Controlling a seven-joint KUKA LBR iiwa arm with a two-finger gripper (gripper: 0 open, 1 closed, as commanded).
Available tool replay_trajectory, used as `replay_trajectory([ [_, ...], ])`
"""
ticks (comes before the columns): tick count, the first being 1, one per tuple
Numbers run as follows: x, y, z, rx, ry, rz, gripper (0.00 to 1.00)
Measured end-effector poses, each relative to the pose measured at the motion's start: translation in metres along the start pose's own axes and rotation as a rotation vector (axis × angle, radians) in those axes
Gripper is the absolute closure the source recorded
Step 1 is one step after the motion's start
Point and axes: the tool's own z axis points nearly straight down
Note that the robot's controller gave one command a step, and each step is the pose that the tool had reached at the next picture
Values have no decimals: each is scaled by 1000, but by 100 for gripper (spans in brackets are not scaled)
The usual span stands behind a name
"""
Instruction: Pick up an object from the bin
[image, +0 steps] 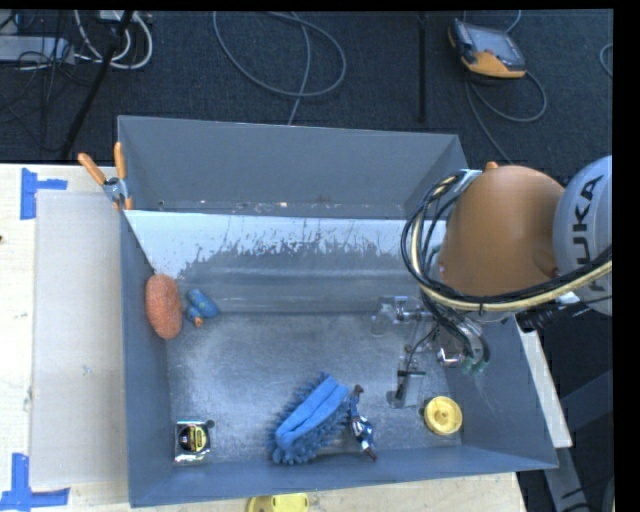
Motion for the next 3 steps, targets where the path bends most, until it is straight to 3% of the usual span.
replay_trajectory([
  [1,-2,0,-4,0,-8,0,0],
  [2,-5,26,21,2,-11,-59,0],
  [3,-7,67,50,0,-8,-77,0],
])
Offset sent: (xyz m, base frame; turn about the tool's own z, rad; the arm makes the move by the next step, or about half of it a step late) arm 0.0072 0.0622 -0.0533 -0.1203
